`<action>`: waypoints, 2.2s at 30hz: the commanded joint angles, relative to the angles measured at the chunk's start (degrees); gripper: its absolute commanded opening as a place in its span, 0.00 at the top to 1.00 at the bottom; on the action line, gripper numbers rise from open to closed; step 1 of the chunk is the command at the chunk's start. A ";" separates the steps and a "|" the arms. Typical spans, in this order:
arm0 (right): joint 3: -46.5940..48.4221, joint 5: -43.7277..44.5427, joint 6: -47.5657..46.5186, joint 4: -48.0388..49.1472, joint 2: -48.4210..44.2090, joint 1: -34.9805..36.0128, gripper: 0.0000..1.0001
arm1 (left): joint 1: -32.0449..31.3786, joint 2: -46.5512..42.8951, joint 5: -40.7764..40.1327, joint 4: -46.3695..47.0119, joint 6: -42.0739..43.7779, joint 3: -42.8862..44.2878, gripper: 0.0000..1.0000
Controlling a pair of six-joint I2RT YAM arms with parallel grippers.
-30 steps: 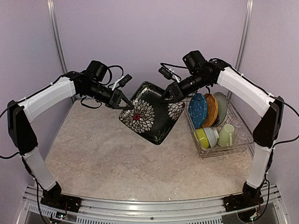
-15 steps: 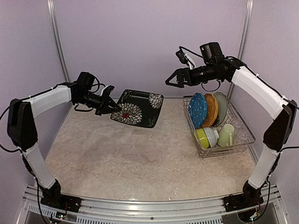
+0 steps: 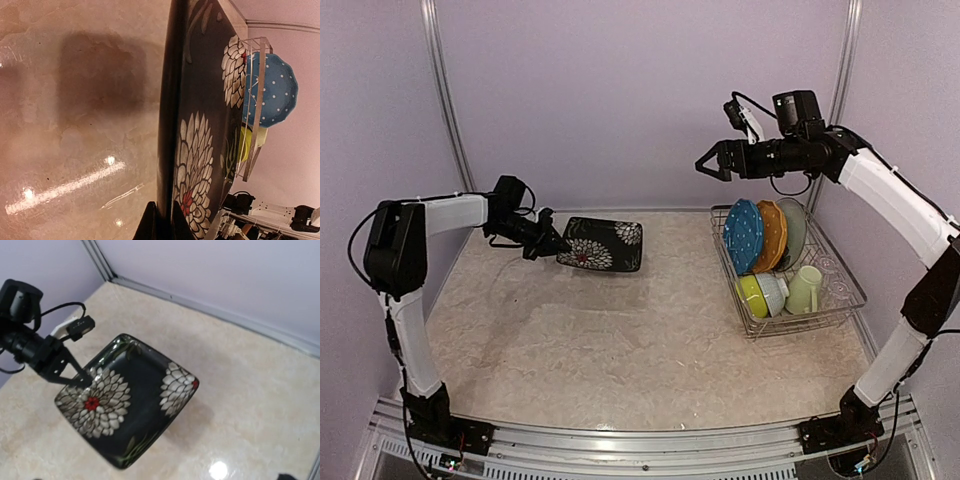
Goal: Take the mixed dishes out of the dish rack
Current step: Place the plate at the center of the board.
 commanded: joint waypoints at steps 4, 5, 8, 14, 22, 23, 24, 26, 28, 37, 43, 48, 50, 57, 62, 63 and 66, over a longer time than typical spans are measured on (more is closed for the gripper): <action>-4.49 2.18 2.09 2.26 -4.36 -0.35 0.01 | 0.99 5.00 0.75 5.87 -3.82 6.14 1.00; -5.03 2.24 2.27 2.59 -4.74 -0.35 0.01 | 1.08 5.76 0.80 5.79 -3.84 6.86 1.00; -5.97 2.20 2.80 2.62 -5.56 -0.33 0.01 | 1.02 9.17 0.70 4.06 -2.48 9.95 1.00; -7.82 3.17 2.81 1.85 -7.30 -0.34 0.01 | 0.11 12.94 2.32 3.75 -1.00 11.45 1.00; -9.37 3.18 3.47 2.37 -8.16 -0.32 0.01 | -2.02 12.72 2.31 6.29 -1.28 6.77 1.00; -9.57 3.05 3.54 2.53 -8.27 -0.33 0.01 | -2.44 12.61 2.12 6.39 -1.30 6.28 1.00; -9.67 3.03 3.62 2.55 -8.32 -0.33 0.01 | -2.93 12.36 1.90 7.16 -1.75 5.43 1.00; -9.94 3.09 3.59 2.56 -8.35 -0.33 0.01 | -4.01 11.35 1.11 8.44 -2.70 3.05 1.00; -10.20 3.09 3.72 2.78 -8.41 -0.33 0.01 | -5.56 10.18 -0.06 9.60 -3.67 0.69 1.00; -12.04 3.05 3.42 3.28 -9.10 -0.35 0.01 | -10.79 8.78 -5.28 11.86 -7.08 -4.61 1.00; -12.34 3.25 2.71 3.19 -8.75 -0.30 0.01 | -11.72 8.40 -8.25 11.12 -8.91 -6.14 0.88; -12.72 3.76 2.35 3.17 -8.87 -0.40 0.01 | -11.96 6.22 -11.01 12.16 -11.04 -9.73 0.83; -12.94 3.83 2.27 2.98 -8.89 -0.35 0.01 | -12.03 5.11 -11.52 12.80 -11.60 -11.16 0.83; -13.62 5.30 1.08 1.44 -9.37 -0.97 0.01 | -12.16 2.42 -12.92 13.00 -11.57 -13.28 0.62; -13.21 7.75 -0.09 0.44 -10.67 -2.97 0.01 | -12.03 -1.12 -16.49 8.96 -8.67 -10.17 0.34; -12.89 8.64 -0.49 0.20 -10.98 -3.25 0.01 | -11.91 -1.77 -17.38 7.89 -7.65 -9.11 0.30; -12.16 12.20 -1.36 -0.02 -12.09 -4.30 0.01 | -10.84 -4.88 -19.24 5.67 -5.36 -6.49 0.20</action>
